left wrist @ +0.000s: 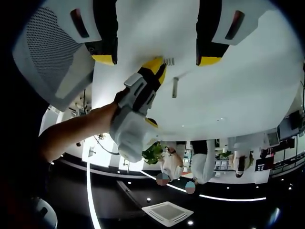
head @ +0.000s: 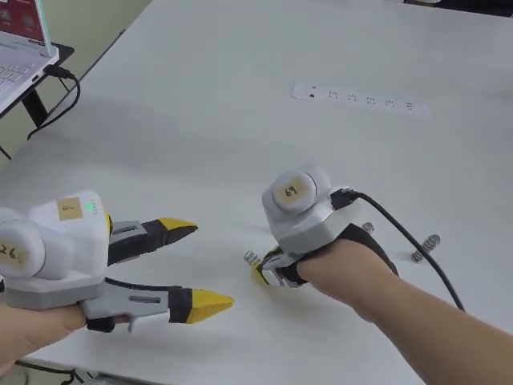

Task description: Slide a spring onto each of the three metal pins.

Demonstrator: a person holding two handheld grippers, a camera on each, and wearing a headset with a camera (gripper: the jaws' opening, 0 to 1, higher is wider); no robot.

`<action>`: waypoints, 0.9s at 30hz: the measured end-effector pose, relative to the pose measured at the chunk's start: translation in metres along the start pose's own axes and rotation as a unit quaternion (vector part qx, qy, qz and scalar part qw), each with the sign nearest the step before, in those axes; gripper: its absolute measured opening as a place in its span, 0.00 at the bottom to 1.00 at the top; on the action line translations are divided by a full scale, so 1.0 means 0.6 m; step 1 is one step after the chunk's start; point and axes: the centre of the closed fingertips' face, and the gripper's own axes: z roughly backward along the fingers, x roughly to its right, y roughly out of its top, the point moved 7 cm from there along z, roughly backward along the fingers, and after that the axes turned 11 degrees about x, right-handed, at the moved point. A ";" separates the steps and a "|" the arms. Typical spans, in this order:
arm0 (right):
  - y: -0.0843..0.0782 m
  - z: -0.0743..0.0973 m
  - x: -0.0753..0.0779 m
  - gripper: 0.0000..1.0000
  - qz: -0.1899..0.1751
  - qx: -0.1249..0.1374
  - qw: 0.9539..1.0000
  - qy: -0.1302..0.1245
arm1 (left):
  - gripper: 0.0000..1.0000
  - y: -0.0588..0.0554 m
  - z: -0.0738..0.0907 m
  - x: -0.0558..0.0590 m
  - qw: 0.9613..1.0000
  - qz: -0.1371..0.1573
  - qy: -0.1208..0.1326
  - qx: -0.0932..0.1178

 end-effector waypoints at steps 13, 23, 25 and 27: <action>-0.007 0.036 0.005 0.08 0.007 0.011 1.000 0.018 | 0.60 0.001 -0.016 0.001 1.000 0.000 -0.016 -0.005; -0.017 0.076 0.012 0.08 0.033 0.021 0.999 0.028 | 0.58 0.005 -0.036 0.007 0.999 0.000 -0.034 -0.005; -0.019 0.080 0.015 0.08 0.036 0.024 0.999 0.029 | 0.58 0.004 -0.041 0.009 0.999 -0.002 -0.038 -0.007; -0.021 0.088 0.018 0.08 0.039 0.024 0.999 0.028 | 0.58 0.004 -0.045 0.011 0.999 -0.004 -0.042 -0.008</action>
